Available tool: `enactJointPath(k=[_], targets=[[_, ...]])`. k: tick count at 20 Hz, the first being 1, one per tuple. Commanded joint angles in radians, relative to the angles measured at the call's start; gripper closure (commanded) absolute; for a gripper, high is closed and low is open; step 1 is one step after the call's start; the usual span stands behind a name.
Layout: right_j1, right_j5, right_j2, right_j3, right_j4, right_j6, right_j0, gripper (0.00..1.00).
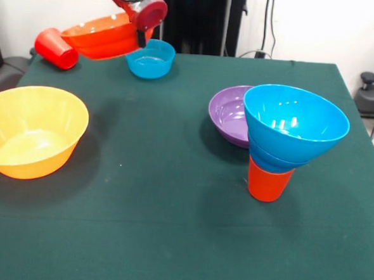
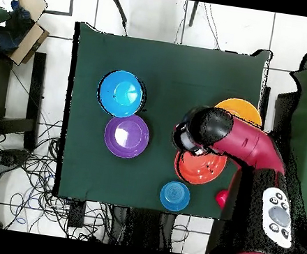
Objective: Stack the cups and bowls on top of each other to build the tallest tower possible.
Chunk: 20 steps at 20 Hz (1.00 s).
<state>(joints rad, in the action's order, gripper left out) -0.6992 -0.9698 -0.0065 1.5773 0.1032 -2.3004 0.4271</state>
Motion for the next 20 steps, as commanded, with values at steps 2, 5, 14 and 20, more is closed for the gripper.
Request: enactJointPath(k=[2,5,14,20], targets=[[0.045,-0.122,0.12,-0.228,-0.008,-0.003,-0.08,1.0],[0.072,-0.193,0.103,-0.329,-0.006,-0.061,-0.117,1.0],[0.199,-0.366,0.046,-0.629,-0.053,-0.245,-0.215,1.0],[0.263,-0.51,0.006,-0.8,-0.094,-0.354,-0.267,1.0]])
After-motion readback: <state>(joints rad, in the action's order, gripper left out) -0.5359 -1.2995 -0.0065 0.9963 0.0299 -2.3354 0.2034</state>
